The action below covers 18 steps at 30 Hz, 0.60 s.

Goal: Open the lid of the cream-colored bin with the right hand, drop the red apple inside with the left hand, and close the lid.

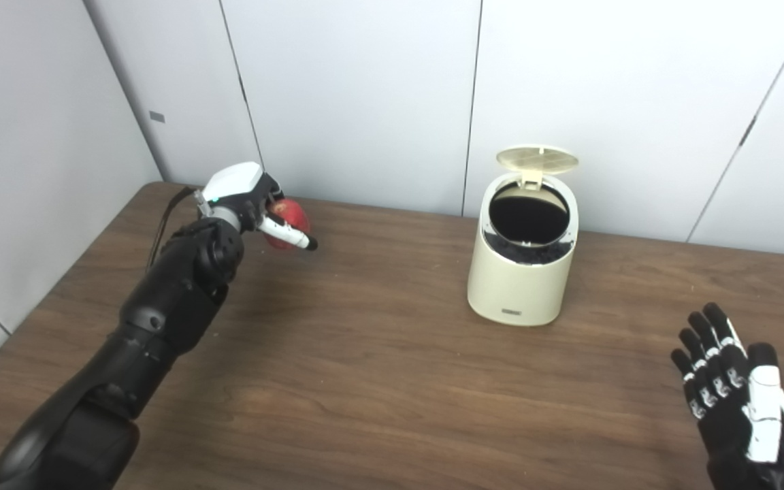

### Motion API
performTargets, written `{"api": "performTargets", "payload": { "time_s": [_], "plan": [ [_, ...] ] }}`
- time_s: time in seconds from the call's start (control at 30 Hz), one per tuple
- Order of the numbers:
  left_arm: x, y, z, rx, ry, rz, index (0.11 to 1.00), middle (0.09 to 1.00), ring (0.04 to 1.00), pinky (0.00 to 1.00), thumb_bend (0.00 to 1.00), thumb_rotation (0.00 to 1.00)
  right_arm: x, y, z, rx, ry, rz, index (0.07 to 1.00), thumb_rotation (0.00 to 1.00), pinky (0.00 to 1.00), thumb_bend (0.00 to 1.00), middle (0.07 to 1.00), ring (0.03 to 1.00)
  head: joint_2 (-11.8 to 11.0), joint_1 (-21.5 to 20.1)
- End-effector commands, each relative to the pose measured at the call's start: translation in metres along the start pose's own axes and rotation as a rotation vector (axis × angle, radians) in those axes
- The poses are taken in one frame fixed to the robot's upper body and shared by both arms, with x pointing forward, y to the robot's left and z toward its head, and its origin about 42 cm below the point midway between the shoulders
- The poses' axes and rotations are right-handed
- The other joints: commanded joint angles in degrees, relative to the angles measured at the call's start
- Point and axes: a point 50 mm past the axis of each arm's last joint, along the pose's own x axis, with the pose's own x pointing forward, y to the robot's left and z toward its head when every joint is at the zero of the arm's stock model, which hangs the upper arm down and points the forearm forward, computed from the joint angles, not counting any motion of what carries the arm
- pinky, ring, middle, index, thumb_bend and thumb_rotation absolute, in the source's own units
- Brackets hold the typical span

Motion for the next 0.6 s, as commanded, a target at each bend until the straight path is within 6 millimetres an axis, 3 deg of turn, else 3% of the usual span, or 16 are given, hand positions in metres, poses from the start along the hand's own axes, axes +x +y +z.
{"api": "performTargets", "payload": {
  "time_s": [0.0, 0.23, 0.43, 0.57],
  "plan": [
    [-0.004, 0.044, 0.014, -0.007, -0.07, 0.166, 0.472, 0.509, 0.431, 0.38, 0.48, 0.0, 0.002, 0.002, 0.012, -0.016, -0.08, 0.029, 0.994, 1.0, 1.0, 0.5, 0.982, 1.0, -0.02, -0.32],
    [-0.043, 0.047, 0.045, -0.103, -0.187, 0.273, 0.486, 0.494, 0.413, 0.36, 0.48, 0.0, 0.005, 0.004, 0.008, -0.019, -0.079, 0.024, 0.98, 1.0, 0.99, 0.5, 0.968, 0.996, -1.06, -2.25],
    [-0.077, 0.028, 0.072, -0.2, -0.341, 0.395, 0.506, 0.471, 0.399, 0.36, 0.47, 0.0, 0.008, 0.008, 0.005, -0.034, -0.079, 0.001, 0.971, 0.99, 0.96, 0.5, 0.971, 0.993, -1.86, -3.86],
    [-0.091, 0.011, 0.086, -0.266, -0.391, 0.457, 0.496, 0.514, 0.414, 0.34, 0.47, 0.0, 0.009, 0.011, 0.005, -0.034, -0.088, -0.008, 0.976, 0.98, 0.98, 0.5, 0.97, 0.996, -2.46, -5.14]
  ]
}}
